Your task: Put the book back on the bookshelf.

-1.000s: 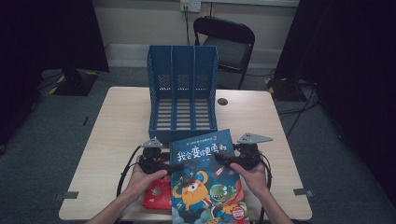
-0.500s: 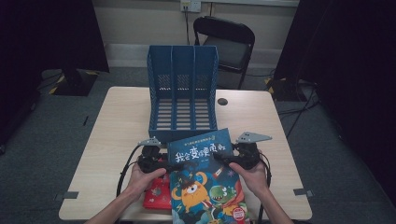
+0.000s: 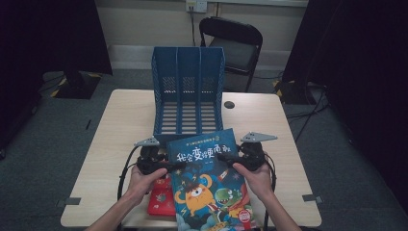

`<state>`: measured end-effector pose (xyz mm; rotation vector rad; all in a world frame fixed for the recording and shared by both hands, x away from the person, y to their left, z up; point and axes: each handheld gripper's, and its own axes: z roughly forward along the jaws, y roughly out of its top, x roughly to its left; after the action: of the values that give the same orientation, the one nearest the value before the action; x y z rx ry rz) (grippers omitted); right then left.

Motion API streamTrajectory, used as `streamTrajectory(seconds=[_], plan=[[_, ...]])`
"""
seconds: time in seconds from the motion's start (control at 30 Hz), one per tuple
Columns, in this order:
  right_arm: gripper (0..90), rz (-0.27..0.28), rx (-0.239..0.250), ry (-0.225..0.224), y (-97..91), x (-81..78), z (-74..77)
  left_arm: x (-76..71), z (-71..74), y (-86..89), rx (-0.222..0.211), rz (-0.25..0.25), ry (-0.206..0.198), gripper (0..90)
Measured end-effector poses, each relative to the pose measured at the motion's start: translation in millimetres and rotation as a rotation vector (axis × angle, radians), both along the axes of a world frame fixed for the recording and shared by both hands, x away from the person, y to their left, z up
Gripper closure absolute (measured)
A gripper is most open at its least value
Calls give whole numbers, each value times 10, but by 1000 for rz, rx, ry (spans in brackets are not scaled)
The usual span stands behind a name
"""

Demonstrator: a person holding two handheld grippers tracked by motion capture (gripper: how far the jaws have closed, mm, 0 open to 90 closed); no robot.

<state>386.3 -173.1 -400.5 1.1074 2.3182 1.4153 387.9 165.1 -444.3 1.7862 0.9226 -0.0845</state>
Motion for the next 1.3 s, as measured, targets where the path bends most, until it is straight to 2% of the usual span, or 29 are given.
streamTrajectory(seconds=[0.27,0.33,0.4,0.5,0.67,0.83,0.93,1.03,1.1,1.2,1.3], plan=[[359,-7,4,-19,66,19,88,7,80,68,-5,4,-20,363],[355,-19,3,-12,85,23,108,-15,126,45,19,17,-28,351],[353,-21,9,-9,84,32,130,-20,177,41,25,19,-45,345],[353,-28,20,-17,70,37,183,0,241,59,-7,31,-62,379],[349,-46,28,-36,61,57,262,46,337,33,1,39,-91,388],[343,-62,34,-52,40,80,332,86,415,12,-24,49,-118,403],[342,-67,36,-59,29,107,396,127,524,8,-17,35,-140,415],[334,-72,59,-69,16,144,455,158,630,30,-44,15,-159,466],[332,-75,69,-80,27,166,505,176,692,37,-42,9,-178,481],[327,-77,58,-104,89,187,571,200,748,35,-29,20,-185,488],[326,-82,60,-106,120,216,603,214,766,80,-58,26,-184,513]])
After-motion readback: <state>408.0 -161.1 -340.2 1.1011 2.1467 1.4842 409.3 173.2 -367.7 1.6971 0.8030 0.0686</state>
